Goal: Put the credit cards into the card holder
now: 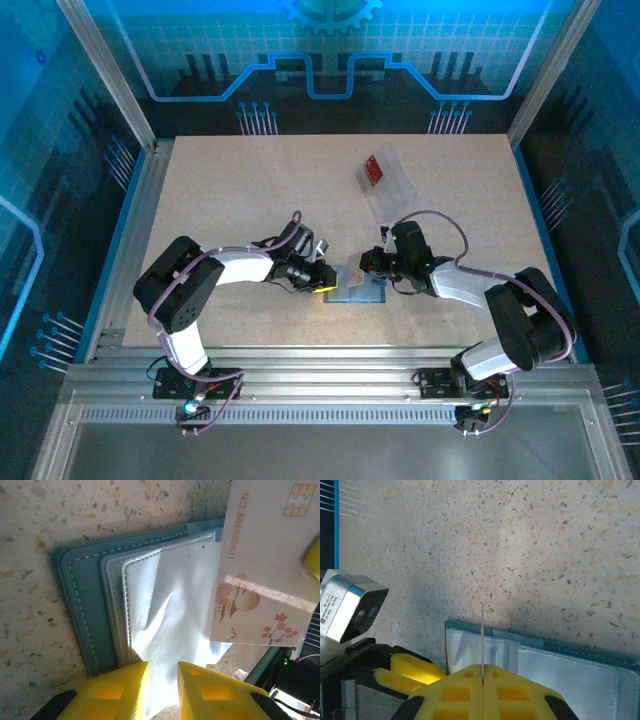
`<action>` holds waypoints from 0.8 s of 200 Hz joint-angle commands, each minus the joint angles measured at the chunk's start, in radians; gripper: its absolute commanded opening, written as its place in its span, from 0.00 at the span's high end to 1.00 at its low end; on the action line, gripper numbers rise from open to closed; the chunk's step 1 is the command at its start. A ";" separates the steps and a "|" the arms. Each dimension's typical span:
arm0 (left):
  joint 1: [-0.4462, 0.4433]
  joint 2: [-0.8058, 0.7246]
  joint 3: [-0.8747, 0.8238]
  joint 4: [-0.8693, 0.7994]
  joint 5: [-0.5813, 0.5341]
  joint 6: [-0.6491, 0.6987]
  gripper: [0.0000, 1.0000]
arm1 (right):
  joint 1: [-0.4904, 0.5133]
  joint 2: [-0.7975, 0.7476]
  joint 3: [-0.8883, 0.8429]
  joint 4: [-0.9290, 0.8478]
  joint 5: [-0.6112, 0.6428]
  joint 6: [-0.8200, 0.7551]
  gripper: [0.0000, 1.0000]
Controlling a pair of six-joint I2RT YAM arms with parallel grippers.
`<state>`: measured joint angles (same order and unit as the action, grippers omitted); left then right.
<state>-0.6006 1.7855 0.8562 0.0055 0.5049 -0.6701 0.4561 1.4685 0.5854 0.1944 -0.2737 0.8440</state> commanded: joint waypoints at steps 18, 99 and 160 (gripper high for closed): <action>-0.003 0.006 0.012 -0.052 -0.027 0.029 0.76 | -0.012 0.022 -0.045 0.039 -0.033 0.033 1.00; -0.002 0.011 0.013 -0.055 -0.029 0.027 0.77 | -0.007 0.019 -0.097 0.063 -0.058 0.055 1.00; -0.003 0.014 0.014 -0.056 -0.028 0.025 0.77 | -0.002 0.007 -0.120 0.034 -0.062 0.052 1.00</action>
<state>-0.6006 1.7855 0.8570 0.0048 0.5049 -0.6701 0.4549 1.4792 0.4934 0.2745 -0.3298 0.8944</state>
